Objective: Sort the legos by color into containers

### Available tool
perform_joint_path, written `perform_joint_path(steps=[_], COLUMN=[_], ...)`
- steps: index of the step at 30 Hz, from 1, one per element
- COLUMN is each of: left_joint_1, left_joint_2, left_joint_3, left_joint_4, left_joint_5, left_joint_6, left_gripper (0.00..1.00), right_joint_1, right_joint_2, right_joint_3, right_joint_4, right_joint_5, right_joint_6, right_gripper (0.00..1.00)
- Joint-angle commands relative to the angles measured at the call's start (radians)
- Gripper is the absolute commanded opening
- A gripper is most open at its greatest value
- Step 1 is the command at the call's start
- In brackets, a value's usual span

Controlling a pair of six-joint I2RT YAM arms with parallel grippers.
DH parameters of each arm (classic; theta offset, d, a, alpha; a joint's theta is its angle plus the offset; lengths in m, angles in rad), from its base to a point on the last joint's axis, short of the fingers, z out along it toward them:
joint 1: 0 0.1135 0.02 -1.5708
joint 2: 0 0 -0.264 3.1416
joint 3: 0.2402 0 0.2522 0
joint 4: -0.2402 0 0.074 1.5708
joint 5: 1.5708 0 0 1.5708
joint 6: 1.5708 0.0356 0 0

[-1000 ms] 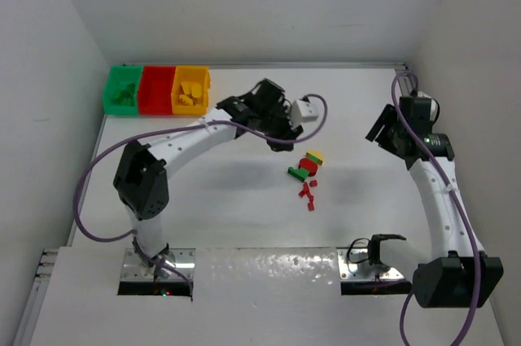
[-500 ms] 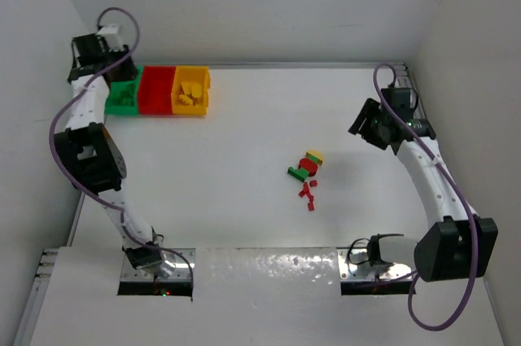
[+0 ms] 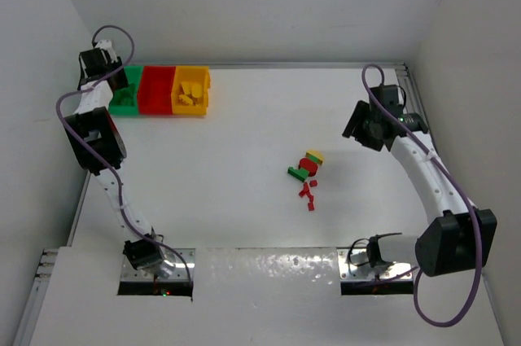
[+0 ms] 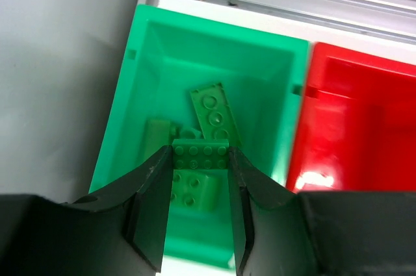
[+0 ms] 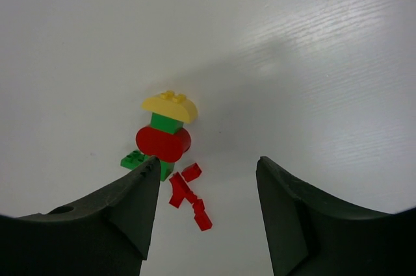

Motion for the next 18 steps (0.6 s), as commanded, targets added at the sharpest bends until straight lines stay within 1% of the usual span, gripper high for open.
perform_joint_path(steps=[1, 3, 4, 6, 7, 8, 9, 10, 12, 13, 16, 17, 18], left_joint_1=[-0.001, -0.001, -0.001, -0.002, -0.001, -0.001, -0.002, -0.001, -0.002, -0.002, -0.004, -0.007, -0.016], left_joint_2=[0.026, 0.048, 0.052, 0.061, 0.064, 0.063, 0.06, 0.055, 0.037, 0.029, -0.02, -0.049, -0.063], left_joint_3=[0.059, 0.074, 0.077, 0.079, 0.079, 0.077, 0.076, 0.074, 0.068, 0.068, 0.069, 0.069, 0.073], left_joint_4=[0.115, 0.125, 0.127, 0.127, 0.122, 0.119, 0.118, 0.113, 0.11, 0.109, 0.106, 0.107, 0.106], left_joint_5=[-0.051, -0.046, -0.04, -0.004, 0.01, 0.015, 0.024, 0.03, 0.047, 0.053, 0.087, 0.098, 0.106], left_joint_6=[-0.006, -0.01, -0.01, 0.005, 0.017, 0.023, 0.024, 0.025, 0.025, 0.022, 0.007, 0.001, -0.002], left_gripper=[0.04, 0.06, 0.13, 0.22, 0.38, 0.45, 0.5, 0.6, 0.69, 0.78, 0.85, 0.9, 0.91], right_joint_1=[0.008, 0.018, 0.021, 0.028, 0.03, 0.033, 0.035, 0.041, 0.044, 0.048, 0.055, 0.053, 0.055], right_joint_2=[-0.027, -0.034, -0.034, -0.032, -0.032, -0.031, -0.029, -0.027, -0.029, -0.027, -0.026, -0.026, -0.027], right_joint_3=[0.058, 0.076, 0.086, 0.107, 0.112, 0.121, 0.124, 0.126, 0.129, 0.129, 0.121, 0.113, 0.11], right_joint_4=[-0.032, -0.047, -0.055, -0.073, -0.078, -0.081, -0.085, -0.087, -0.082, -0.081, -0.072, -0.071, -0.071], right_joint_5=[0.046, 0.063, 0.069, 0.085, 0.086, 0.086, 0.086, 0.086, 0.082, 0.073, 0.045, 0.039, 0.033], right_joint_6=[0.003, 0.003, 0.002, -0.003, -0.006, -0.009, -0.012, -0.015, -0.021, -0.023, -0.033, -0.035, -0.04], right_gripper=[0.6, 0.6, 0.6, 0.6, 0.6, 0.6, 0.6, 0.6, 0.6, 0.6, 0.6, 0.61, 0.61])
